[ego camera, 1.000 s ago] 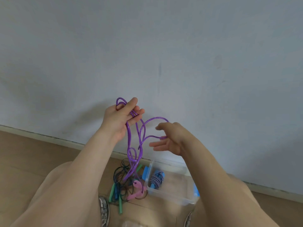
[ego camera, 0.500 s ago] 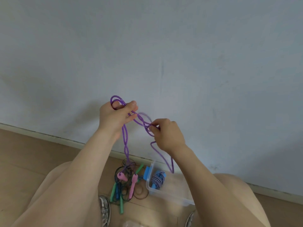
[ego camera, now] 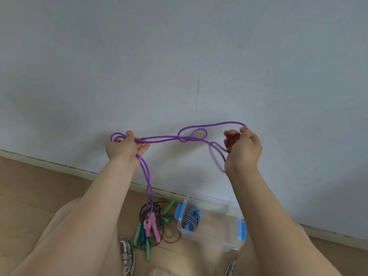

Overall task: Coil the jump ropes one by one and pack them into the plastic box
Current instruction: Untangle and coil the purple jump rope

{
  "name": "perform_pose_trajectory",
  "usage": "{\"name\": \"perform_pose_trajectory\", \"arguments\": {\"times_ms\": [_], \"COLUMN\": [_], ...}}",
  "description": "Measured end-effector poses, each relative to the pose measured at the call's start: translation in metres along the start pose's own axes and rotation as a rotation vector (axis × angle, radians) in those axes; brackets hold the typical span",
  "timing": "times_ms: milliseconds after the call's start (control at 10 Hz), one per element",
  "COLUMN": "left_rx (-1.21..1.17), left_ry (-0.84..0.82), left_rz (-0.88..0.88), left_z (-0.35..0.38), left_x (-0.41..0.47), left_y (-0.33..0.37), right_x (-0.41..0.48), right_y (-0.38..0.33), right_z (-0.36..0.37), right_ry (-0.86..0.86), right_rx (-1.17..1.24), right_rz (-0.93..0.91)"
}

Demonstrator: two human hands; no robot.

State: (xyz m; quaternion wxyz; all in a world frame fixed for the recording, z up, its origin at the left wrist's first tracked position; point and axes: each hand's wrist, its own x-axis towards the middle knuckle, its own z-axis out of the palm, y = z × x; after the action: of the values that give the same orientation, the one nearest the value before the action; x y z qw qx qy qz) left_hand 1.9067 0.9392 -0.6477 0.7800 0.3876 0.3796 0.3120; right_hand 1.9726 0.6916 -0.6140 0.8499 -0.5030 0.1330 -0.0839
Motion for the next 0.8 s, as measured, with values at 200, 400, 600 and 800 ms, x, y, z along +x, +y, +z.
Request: {"name": "perform_pose_trajectory", "arguments": {"times_ms": [200, 400, 600, 800], "left_rx": [0.042, 0.161, 0.333, 0.170], "left_ry": [0.127, 0.066, 0.082, -0.189], "left_rz": [0.061, 0.044, 0.149, 0.193], "left_z": [0.000, 0.007, 0.006, 0.014], "left_x": [0.003, 0.000, 0.002, -0.012], "left_y": [-0.004, -0.005, 0.000, -0.006], "right_x": [0.011, 0.011, 0.027, 0.014], "right_y": [-0.008, -0.009, -0.007, 0.006], "right_z": [-0.015, -0.014, -0.028, -0.043], "right_ry": [0.150, 0.063, -0.159, -0.528], "right_rx": [0.207, -0.230, -1.365, -2.187], "right_rz": [0.111, 0.049, -0.658, -0.171]}}
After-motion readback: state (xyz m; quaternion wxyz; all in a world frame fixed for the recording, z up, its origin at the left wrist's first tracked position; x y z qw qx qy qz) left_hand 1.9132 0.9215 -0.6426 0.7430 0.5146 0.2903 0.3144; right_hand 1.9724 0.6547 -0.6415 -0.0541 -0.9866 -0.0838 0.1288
